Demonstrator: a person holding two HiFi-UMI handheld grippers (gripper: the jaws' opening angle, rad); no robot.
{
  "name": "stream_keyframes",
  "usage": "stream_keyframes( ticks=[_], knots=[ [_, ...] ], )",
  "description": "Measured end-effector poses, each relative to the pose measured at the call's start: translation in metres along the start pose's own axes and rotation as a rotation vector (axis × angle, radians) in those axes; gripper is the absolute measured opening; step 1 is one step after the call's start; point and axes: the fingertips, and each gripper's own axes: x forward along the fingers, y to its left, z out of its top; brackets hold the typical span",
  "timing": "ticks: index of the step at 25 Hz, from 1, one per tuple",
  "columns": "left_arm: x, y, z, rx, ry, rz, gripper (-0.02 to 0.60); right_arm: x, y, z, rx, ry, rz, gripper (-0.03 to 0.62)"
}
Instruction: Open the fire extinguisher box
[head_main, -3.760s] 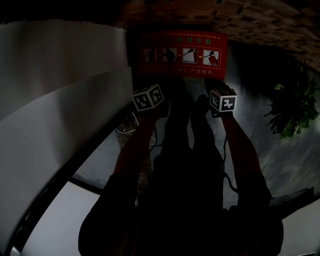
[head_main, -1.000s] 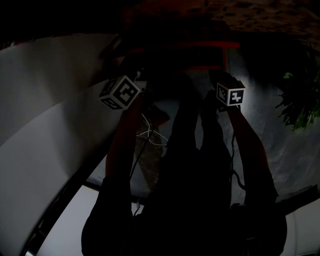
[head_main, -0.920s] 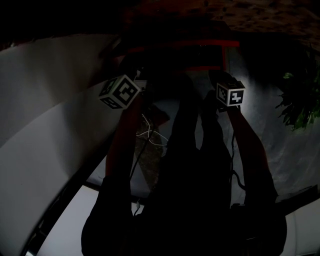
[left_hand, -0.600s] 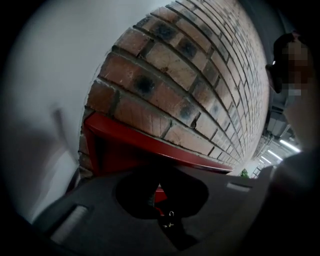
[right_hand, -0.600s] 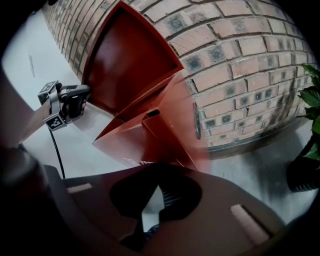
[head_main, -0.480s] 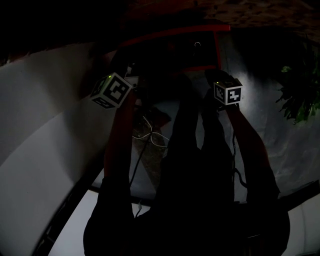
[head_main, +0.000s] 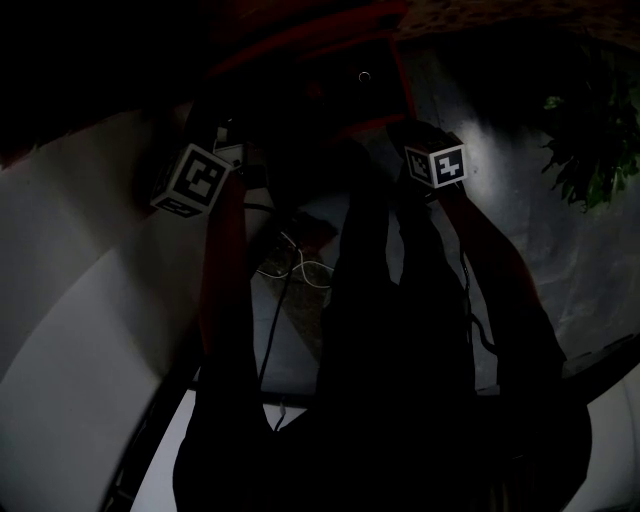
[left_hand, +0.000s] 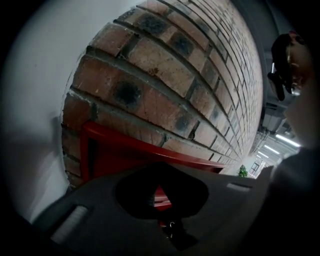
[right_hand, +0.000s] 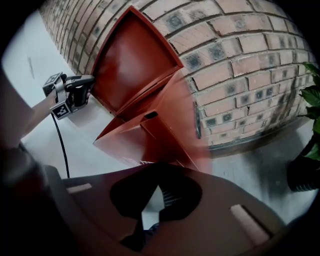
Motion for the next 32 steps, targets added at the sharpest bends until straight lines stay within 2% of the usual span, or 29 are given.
stream_keyframes(
  ticks=[6, 12, 28, 32],
  knots=[
    [0.004, -0.002, 0.003, 0.007, -0.005, 0.007, 0.002, -0.002, -0.004, 0.002, -0.038, -0.001, -0.016, -0.002],
    [0.007, -0.001, 0.006, 0.005, -0.007, 0.005, 0.002, 0.000, -0.004, -0.002, -0.004, 0.019, -0.016, -0.002],
    [0.019, 0.000, 0.012, 0.040, 0.001, -0.005, 0.002, 0.000, -0.008, 0.004, -0.036, 0.020, -0.046, -0.002],
    [0.018, 0.000, 0.012, 0.018, -0.014, -0.002, 0.002, 0.000, -0.009, 0.005, -0.039, 0.020, -0.052, -0.002]
  ],
)
